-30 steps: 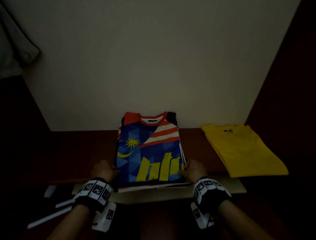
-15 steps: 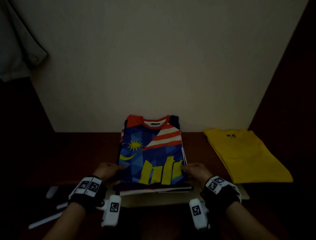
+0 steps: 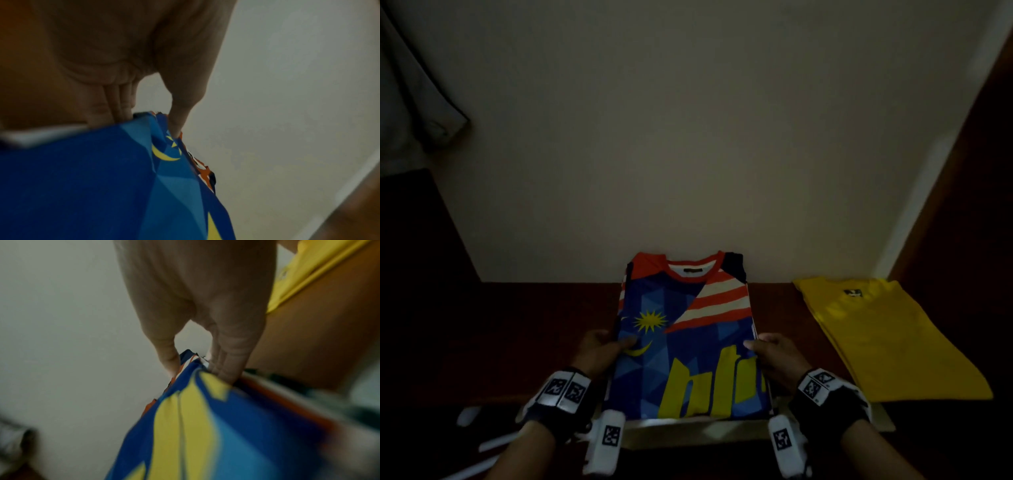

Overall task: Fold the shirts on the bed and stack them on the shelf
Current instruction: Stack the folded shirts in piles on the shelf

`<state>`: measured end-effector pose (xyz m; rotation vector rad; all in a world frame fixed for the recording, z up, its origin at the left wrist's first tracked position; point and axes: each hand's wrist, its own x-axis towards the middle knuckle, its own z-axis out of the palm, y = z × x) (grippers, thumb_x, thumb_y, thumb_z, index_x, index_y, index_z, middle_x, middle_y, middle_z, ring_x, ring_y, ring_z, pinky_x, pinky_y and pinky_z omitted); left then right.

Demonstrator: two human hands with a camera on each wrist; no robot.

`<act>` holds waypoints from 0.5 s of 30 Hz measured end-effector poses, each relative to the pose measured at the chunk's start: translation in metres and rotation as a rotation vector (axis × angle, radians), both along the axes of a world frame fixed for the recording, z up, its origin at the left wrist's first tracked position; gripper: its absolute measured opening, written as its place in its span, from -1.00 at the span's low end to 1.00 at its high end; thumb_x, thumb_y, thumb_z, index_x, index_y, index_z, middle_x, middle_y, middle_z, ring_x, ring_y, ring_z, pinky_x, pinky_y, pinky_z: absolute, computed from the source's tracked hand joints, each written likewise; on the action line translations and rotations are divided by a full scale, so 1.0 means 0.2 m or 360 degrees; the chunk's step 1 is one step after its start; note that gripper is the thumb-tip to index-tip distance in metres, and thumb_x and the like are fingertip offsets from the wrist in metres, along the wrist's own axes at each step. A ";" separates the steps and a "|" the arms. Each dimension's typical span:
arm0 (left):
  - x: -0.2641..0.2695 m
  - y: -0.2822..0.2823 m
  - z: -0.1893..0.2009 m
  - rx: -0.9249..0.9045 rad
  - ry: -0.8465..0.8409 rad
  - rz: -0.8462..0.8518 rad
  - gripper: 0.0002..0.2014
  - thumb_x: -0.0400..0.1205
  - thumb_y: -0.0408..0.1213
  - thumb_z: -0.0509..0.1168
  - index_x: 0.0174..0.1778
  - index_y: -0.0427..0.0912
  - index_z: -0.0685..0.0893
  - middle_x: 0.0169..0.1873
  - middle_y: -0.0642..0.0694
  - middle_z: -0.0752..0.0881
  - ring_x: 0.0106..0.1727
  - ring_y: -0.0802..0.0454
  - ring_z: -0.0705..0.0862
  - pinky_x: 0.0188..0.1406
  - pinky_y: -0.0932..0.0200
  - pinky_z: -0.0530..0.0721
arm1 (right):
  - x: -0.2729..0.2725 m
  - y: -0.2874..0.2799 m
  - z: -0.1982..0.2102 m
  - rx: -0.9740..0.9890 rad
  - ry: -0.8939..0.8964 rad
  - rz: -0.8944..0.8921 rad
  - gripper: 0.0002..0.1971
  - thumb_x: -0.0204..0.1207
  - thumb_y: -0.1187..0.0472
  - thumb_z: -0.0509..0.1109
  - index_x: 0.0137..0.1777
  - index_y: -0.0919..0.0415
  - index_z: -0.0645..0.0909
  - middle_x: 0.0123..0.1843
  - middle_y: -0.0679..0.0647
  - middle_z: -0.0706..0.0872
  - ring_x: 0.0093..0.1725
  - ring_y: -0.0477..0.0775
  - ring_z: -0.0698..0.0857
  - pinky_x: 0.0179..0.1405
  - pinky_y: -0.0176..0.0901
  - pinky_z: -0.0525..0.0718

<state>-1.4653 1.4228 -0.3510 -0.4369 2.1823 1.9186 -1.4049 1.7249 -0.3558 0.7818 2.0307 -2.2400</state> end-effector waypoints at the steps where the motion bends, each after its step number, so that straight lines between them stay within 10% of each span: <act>1: -0.09 -0.02 -0.07 0.0008 0.0051 0.0028 -0.41 0.21 -0.17 0.72 0.04 -0.39 0.67 -0.05 -0.37 0.76 -0.15 -0.17 0.74 -0.19 -0.03 0.73 | -0.04 0.00 0.01 -0.0001 0.0032 -0.0007 -0.82 0.51 0.47 0.45 -0.11 0.29 0.48 -0.18 0.21 0.65 -0.24 0.13 0.66 -0.46 -0.16 0.67; 4: -0.37 -0.05 -0.27 -0.0112 0.0183 0.0043 0.09 -0.18 0.31 0.70 0.16 -0.37 0.70 0.08 -0.28 0.78 0.02 -0.21 0.78 0.10 -0.17 0.75 | -0.20 0.03 0.01 0.0062 0.0045 -0.0013 -0.67 0.42 0.37 0.58 0.08 0.23 0.53 0.08 0.27 0.70 -0.02 0.26 0.74 -0.13 0.09 0.73; 10: -0.46 0.03 -0.07 -0.0282 0.0380 -0.0010 -0.06 0.15 -0.03 0.75 0.35 -0.33 0.47 0.21 -0.12 0.62 0.16 -0.11 0.66 0.22 -0.11 0.68 | -0.44 0.05 0.03 0.0049 0.0261 0.0102 -0.40 0.32 0.49 0.59 0.32 0.15 0.49 0.33 0.31 0.62 0.26 0.33 0.64 0.29 0.33 0.61; 15: -0.48 0.09 0.00 -0.0310 0.0553 -0.0315 -0.23 0.47 -0.53 0.51 0.54 -0.07 0.33 0.28 -0.07 0.55 0.22 -0.08 0.62 0.18 0.00 0.65 | -0.50 0.08 0.06 0.0111 0.0291 0.0535 -0.22 0.39 0.59 0.47 0.52 -0.05 0.41 0.32 0.04 0.59 0.24 0.07 0.62 0.25 -0.06 0.65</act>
